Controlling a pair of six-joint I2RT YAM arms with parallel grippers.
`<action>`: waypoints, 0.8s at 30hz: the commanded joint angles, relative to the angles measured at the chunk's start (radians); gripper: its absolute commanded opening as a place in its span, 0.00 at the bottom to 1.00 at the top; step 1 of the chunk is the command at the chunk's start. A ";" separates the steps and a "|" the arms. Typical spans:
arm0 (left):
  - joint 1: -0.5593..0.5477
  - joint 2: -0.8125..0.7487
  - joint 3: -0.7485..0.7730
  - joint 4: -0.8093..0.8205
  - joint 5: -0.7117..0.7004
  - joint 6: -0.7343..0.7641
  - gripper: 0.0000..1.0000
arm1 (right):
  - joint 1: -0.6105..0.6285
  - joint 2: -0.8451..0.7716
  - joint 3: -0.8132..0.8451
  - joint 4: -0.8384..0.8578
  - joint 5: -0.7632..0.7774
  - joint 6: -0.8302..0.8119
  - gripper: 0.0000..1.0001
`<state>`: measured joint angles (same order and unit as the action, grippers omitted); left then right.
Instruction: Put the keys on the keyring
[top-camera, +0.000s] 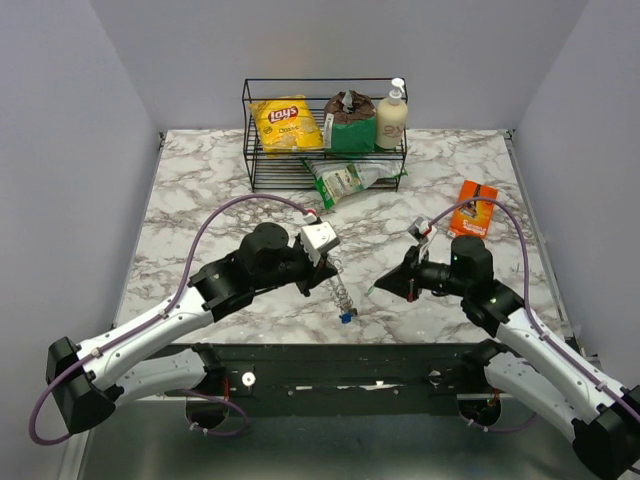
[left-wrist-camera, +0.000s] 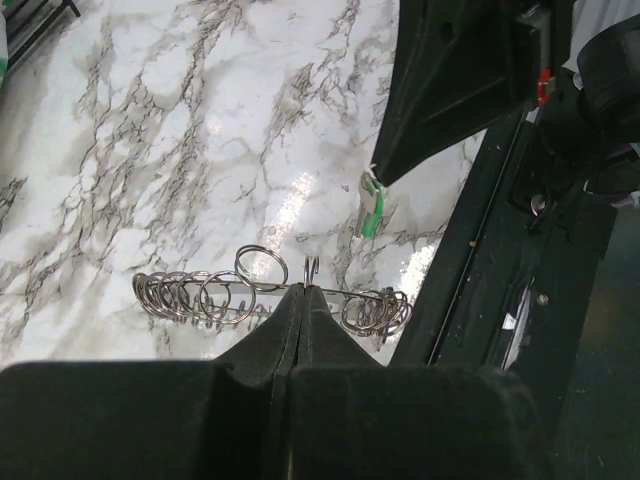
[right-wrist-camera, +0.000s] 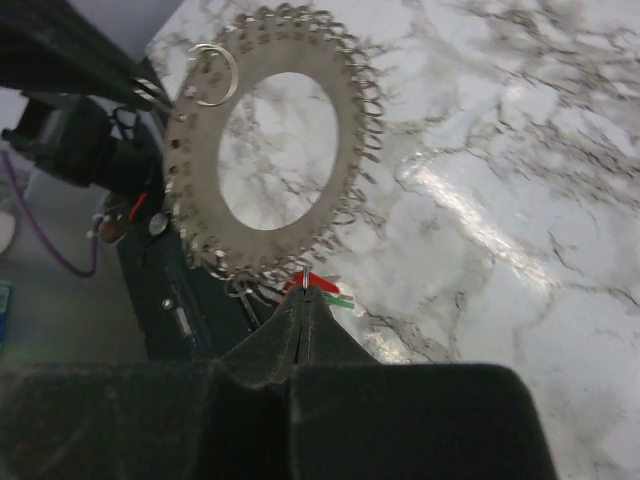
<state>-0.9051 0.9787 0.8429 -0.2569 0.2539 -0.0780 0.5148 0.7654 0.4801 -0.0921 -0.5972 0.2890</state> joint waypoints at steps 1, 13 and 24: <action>-0.006 -0.038 0.021 -0.021 -0.019 0.034 0.00 | -0.006 -0.031 0.041 0.071 -0.228 -0.070 0.01; -0.012 -0.049 0.018 -0.012 -0.027 0.037 0.00 | -0.006 -0.025 0.057 0.083 -0.276 -0.062 0.01; -0.018 -0.018 0.027 -0.022 -0.011 0.040 0.00 | -0.002 0.054 0.112 0.129 -0.296 -0.096 0.01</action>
<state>-0.9146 0.9539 0.8440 -0.2874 0.2428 -0.0513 0.5148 0.8017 0.5385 0.0002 -0.8619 0.2283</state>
